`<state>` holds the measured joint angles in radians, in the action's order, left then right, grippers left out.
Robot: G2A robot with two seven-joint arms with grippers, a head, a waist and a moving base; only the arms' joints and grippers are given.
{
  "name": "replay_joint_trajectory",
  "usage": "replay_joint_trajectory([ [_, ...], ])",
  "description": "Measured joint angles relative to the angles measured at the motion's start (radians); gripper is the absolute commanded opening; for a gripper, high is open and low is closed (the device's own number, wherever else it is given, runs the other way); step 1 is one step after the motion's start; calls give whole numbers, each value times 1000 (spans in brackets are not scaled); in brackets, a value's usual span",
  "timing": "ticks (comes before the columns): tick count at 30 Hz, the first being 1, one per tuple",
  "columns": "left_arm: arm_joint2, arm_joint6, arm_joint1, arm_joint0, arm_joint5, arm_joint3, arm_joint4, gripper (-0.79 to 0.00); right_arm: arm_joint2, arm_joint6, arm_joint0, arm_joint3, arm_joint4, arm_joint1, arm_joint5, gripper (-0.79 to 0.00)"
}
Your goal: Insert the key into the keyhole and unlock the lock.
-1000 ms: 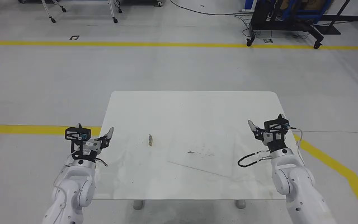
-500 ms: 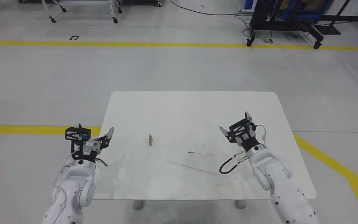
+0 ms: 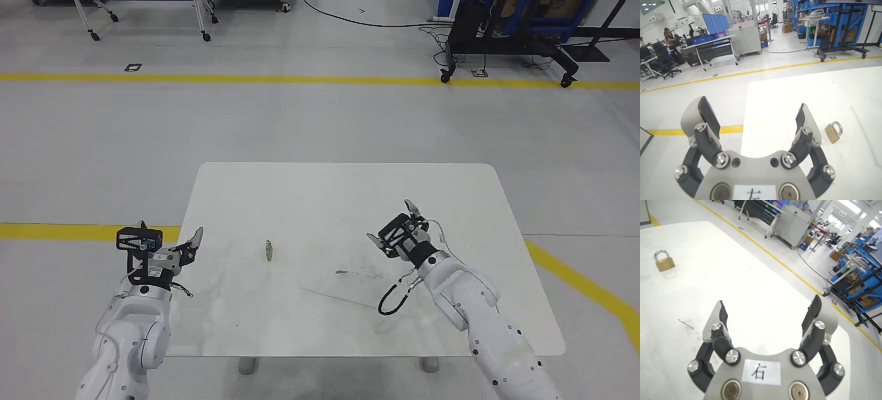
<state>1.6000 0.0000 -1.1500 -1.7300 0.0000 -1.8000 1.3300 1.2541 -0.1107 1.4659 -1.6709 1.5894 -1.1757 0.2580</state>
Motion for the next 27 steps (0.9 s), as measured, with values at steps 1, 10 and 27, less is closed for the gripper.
replay_joint_trajectory([
  [1, 0, 0, 0, 0, 0, 0, 0, 0, -15, 7, -23, 22, -6, -1, 35, 0],
  [10, 0, 0, 0, 0, 0, 0, 0, 0, -68, 122, -173, 177, -36, 10, 464, 0],
  [27, 0, 0, 0, 0, 0, 0, 0, 0, -496, 100, -558, 557, -175, 18, 754, -422],
])
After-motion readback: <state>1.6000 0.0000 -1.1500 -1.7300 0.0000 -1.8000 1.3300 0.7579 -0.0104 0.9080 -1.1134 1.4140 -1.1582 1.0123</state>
